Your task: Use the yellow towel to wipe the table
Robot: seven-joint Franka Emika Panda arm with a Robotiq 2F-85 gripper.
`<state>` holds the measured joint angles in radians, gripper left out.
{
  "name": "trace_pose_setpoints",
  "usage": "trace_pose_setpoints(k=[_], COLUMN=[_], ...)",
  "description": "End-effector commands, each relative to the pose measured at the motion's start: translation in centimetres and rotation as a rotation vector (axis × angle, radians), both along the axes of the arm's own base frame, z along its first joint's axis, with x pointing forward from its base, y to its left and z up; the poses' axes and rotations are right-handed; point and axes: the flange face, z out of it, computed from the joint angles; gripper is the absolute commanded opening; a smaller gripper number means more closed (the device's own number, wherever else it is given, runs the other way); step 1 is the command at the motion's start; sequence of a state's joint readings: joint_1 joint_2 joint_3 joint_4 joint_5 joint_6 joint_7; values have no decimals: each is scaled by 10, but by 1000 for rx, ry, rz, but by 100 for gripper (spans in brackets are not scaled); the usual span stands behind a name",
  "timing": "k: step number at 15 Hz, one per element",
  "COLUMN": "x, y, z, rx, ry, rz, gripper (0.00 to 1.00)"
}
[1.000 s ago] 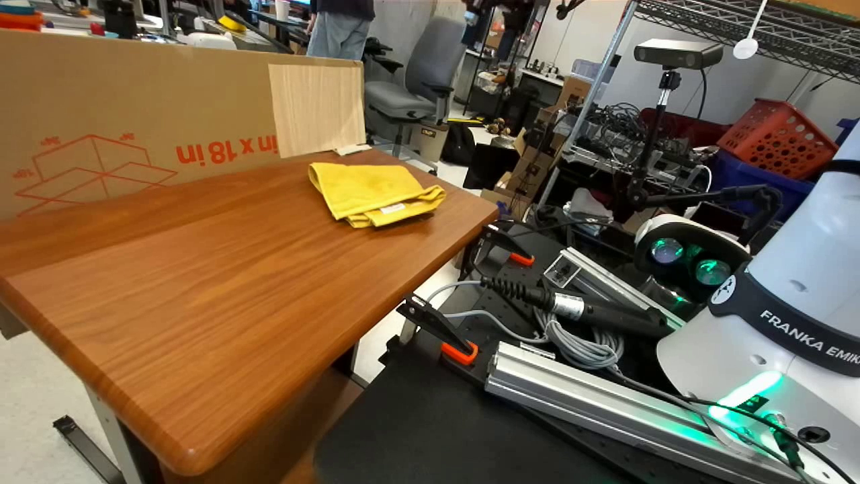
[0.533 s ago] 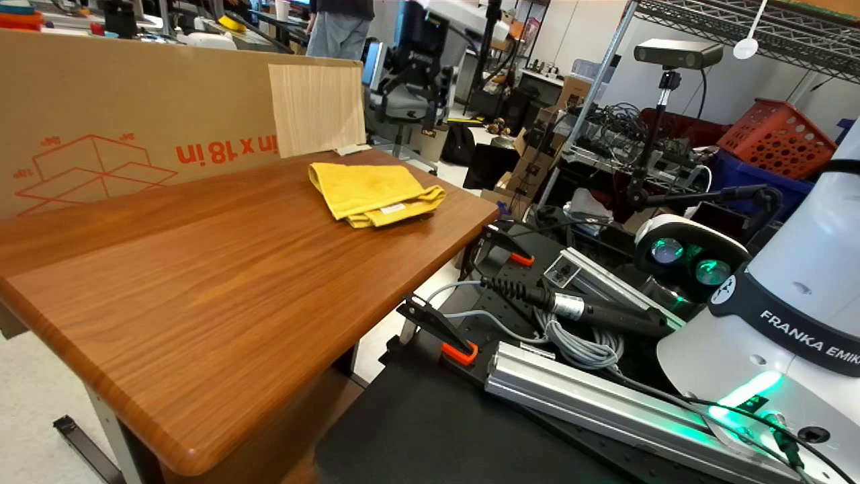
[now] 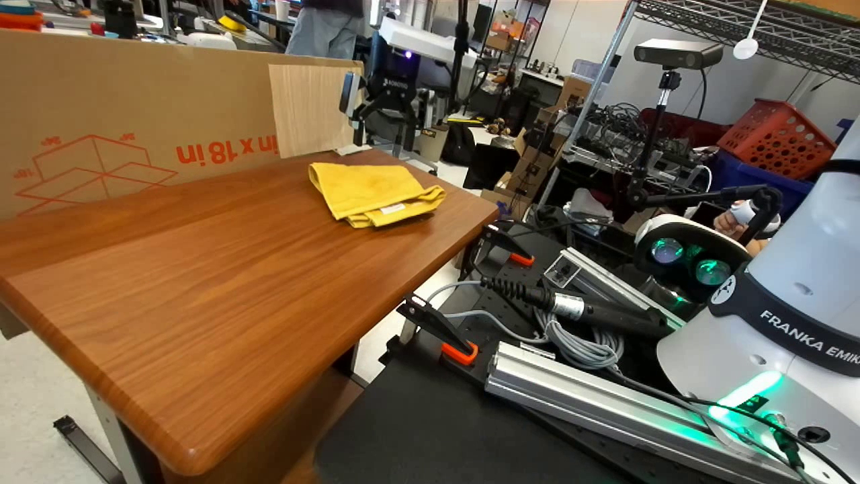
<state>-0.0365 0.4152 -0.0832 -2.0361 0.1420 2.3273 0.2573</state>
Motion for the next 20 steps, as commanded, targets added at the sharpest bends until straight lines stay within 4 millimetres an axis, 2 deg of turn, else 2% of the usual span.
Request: trace_pose_setpoints(k=[1, 3, 9, 12, 14, 20], x=[-1, -4, -26, -22, -21, -25], y=[-9, -7, 18, 17, 1, -89], z=[-1, -16, -73, -102, -108, -113], rx=[6, 9, 48, 46, 36, -16], ry=[-77, -64, 26, 14, -11, -64], rz=[-47, -57, -37, -66, -89, -225], gripper=[100, 100, 100, 100, 100, 100])
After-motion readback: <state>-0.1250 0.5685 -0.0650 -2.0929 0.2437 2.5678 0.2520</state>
